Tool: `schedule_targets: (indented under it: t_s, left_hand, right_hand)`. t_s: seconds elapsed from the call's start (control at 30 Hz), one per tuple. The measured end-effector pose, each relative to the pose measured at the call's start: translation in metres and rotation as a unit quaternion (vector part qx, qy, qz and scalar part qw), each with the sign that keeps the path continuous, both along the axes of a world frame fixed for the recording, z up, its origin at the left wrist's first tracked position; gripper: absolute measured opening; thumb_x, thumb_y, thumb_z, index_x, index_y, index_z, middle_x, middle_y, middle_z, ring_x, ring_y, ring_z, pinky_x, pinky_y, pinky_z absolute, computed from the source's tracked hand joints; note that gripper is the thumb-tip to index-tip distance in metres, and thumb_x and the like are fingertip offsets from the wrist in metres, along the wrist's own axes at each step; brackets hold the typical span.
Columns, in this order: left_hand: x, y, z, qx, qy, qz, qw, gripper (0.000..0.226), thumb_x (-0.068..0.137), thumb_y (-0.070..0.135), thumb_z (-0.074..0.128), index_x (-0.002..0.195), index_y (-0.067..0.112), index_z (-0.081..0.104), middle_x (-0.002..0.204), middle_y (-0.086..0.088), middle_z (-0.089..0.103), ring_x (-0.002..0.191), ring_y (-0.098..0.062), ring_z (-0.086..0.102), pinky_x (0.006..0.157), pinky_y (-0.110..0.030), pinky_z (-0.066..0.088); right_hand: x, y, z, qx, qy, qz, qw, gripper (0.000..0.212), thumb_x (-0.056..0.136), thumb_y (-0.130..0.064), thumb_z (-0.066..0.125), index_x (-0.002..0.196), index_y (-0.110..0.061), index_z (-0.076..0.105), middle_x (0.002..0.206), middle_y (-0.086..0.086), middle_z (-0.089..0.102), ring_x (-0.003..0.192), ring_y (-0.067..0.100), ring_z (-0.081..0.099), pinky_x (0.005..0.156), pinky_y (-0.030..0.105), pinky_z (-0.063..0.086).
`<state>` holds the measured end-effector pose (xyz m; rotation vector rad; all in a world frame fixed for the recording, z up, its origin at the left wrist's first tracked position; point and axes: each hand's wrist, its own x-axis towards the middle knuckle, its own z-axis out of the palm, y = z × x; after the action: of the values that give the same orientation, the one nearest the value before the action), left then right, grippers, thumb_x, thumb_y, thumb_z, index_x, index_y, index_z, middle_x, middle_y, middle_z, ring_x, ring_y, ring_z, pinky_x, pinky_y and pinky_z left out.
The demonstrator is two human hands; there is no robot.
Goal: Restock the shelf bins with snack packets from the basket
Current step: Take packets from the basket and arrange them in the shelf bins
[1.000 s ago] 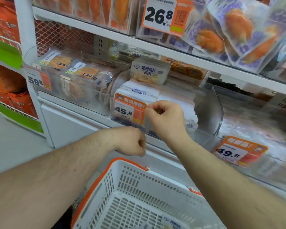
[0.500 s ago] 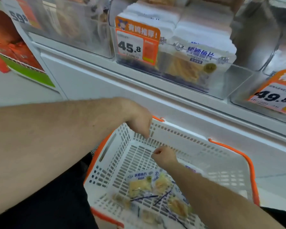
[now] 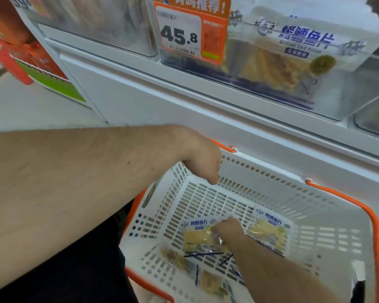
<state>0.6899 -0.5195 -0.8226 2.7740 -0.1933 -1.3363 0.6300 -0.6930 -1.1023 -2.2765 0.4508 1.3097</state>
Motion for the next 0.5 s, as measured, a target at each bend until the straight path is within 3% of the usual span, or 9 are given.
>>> schedule_targets:
  t_s: [0.07, 0.17, 0.33, 0.43, 0.5]
  left_hand:
    - [0.0, -0.001, 0.009, -0.009, 0.009, -0.004, 1.0, 0.042, 0.096, 0.044, 0.051, 0.123, 0.014, 0.063, 0.124, -0.003, 0.065, 0.089, -0.017, 0.053, 0.084, -0.032, 0.047]
    - [0.001, 0.001, 0.013, -0.017, -0.005, 0.0, 1.0, 0.042, 0.097, 0.044, 0.05, 0.128, 0.018, 0.06, 0.13, -0.001, 0.062, 0.102, -0.017, 0.058, 0.096, -0.035, 0.047]
    - [0.009, 0.015, 0.027, -0.044, -0.062, 0.033, 0.997, 0.034, 0.096, 0.041, 0.054, 0.112, 0.013, 0.064, 0.109, -0.001, 0.06, 0.09, -0.019, 0.052, 0.084, -0.034, 0.046]
    - [0.011, 0.032, 0.032, -0.062, -0.095, 0.079, 0.99, 0.029, 0.094, 0.039, 0.058, 0.106, 0.015, 0.066, 0.108, -0.003, 0.064, 0.089, -0.022, 0.053, 0.082, -0.035, 0.046]
    - [0.008, 0.039, 0.039, -0.063, -0.104, 0.1, 0.987, 0.037, 0.093, 0.041, 0.06, 0.118, 0.015, 0.066, 0.113, -0.003, 0.064, 0.091, -0.021, 0.052, 0.086, -0.035, 0.046]
  right_hand:
    - [0.001, 0.001, 0.003, 0.003, 0.007, 0.032, 0.999, 0.015, 0.081, -0.014, 0.069, 0.069, -0.015, 0.061, 0.067, -0.001, 0.061, 0.063, 0.014, 0.061, 0.049, 0.02, 0.048]
    - [0.004, 0.001, 0.015, 0.044, -0.018, 0.032, 0.998, 0.016, 0.084, -0.013, 0.068, 0.071, -0.012, 0.059, 0.07, 0.001, 0.054, 0.06, 0.016, 0.051, 0.054, 0.021, 0.041]
    - [0.024, -0.005, 0.066, 0.1, -0.09, 0.019, 0.991, 0.026, 0.092, -0.017, 0.066, 0.072, -0.011, 0.052, 0.062, 0.001, 0.047, 0.05, 0.014, 0.039, 0.045, 0.023, 0.031]
    - [0.038, -0.007, 0.11, 0.162, -0.141, -0.012, 0.977, 0.007, 0.094, -0.016, 0.064, 0.089, -0.014, 0.068, 0.074, -0.001, 0.063, 0.055, 0.012, 0.046, 0.051, 0.024, 0.037]
    - [0.045, -0.007, 0.142, 0.206, -0.166, -0.025, 0.964, 0.016, 0.095, -0.011, 0.063, 0.086, -0.024, 0.068, 0.071, -0.008, 0.066, 0.052, 0.007, 0.044, 0.051, 0.021, 0.036]
